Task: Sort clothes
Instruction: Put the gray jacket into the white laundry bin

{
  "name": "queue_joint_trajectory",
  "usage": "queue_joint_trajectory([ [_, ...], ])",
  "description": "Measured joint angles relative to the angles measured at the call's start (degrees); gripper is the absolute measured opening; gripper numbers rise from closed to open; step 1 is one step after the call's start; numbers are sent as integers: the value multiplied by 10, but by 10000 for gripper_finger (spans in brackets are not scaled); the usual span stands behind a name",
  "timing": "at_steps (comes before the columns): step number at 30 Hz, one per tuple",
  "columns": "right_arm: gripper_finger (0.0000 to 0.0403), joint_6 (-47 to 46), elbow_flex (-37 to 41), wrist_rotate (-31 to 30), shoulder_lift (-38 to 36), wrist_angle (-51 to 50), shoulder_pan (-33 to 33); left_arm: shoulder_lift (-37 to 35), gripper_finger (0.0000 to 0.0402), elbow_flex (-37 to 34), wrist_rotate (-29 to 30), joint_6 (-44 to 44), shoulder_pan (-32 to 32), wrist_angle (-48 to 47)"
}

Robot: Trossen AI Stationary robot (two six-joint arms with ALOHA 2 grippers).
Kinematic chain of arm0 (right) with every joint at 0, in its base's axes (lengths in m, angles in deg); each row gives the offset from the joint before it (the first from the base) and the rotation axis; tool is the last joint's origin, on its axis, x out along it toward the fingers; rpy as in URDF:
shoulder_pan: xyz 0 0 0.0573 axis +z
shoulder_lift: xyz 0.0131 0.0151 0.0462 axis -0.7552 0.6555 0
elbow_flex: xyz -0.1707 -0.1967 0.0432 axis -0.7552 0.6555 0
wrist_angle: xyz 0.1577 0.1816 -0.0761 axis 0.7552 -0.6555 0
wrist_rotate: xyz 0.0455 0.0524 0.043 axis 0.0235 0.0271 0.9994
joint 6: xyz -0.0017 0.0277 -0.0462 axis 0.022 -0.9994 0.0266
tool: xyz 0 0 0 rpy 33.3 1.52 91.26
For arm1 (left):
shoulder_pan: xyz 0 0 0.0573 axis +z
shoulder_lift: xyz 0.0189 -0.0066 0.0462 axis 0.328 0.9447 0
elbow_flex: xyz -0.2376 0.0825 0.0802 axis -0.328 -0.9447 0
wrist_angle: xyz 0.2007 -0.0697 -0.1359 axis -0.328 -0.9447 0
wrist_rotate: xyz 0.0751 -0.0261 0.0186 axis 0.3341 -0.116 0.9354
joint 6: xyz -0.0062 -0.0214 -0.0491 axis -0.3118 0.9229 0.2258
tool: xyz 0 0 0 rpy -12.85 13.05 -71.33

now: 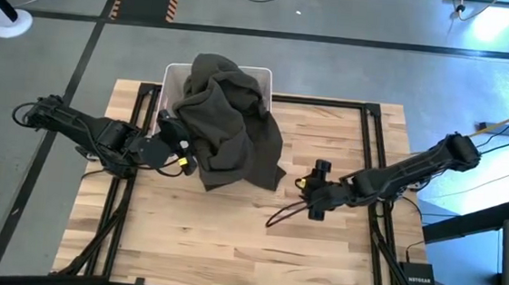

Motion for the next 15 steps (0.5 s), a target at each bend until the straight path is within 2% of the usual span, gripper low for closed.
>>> queue_joint_trajectory([
  [15, 279, 11, 0, -62, 93, 49, -1, 0, 205, 0, 0, 0, 0, 0],
])
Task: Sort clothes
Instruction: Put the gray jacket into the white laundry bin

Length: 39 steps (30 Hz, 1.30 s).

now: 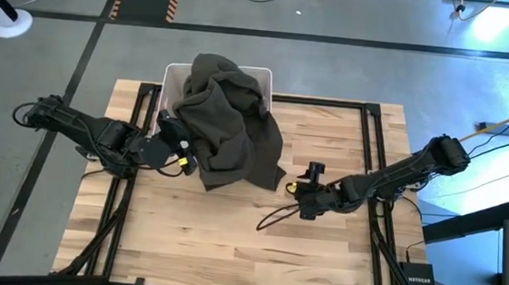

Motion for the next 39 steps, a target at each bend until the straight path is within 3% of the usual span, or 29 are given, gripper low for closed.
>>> queue_joint_trajectory([
  [16, 279, 0, 0, -77, 28, 4, 0, 0, 205, 0, 0, -4, 0, 0],
  [26, 279, 6, 0, -46, 35, 25, 0, 0, 205, 0, 0, -4, 0, 0],
  [39, 279, 104, 0, -47, 130, 87, -5, 0, 205, 0, 0, -5, 0, -1],
])
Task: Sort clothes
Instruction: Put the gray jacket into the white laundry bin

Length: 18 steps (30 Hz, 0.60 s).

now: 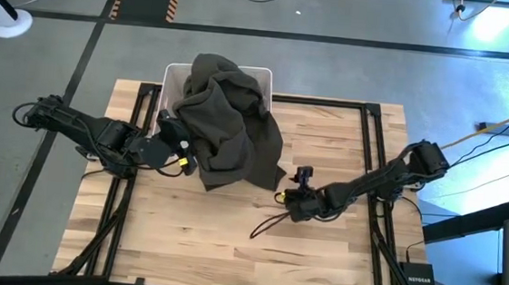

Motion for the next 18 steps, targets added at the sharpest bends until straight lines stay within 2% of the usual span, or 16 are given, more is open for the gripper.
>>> queue_joint_trajectory([
  [5, 279, 1, 0, 0, 13, 9, -21, 0, 205, 0, 0, 0, 0, 0],
  [10, 279, 15, 0, 4, 18, 62, -48, 0, 205, 0, 0, 0, 0, 1],
  [18, 279, 44, 0, 56, 18, 129, -86, 0, 205, 0, 0, -1, 0, 1],
])
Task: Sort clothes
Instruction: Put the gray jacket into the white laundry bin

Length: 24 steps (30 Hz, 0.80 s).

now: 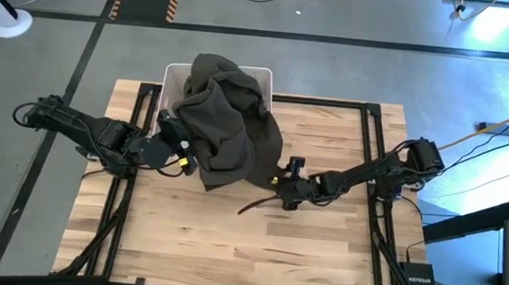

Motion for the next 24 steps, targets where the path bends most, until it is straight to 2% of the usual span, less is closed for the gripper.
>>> queue_joint_trajectory([
  [7, 279, 0, 0, 3, 0, 4, -3, 0, 205, 0, 0, 0, 0, 0],
  [14, 279, 14, 0, 56, 31, 9, -3, 0, 205, 0, 0, 0, 0, 0],
  [18, 279, 10, -2, 57, 41, 11, -1, 0, 205, 0, 0, 0, 0, 0],
  [24, 279, -23, -29, 66, -20, -107, 17, 0, 205, 0, 0, -4, 0, 0],
])
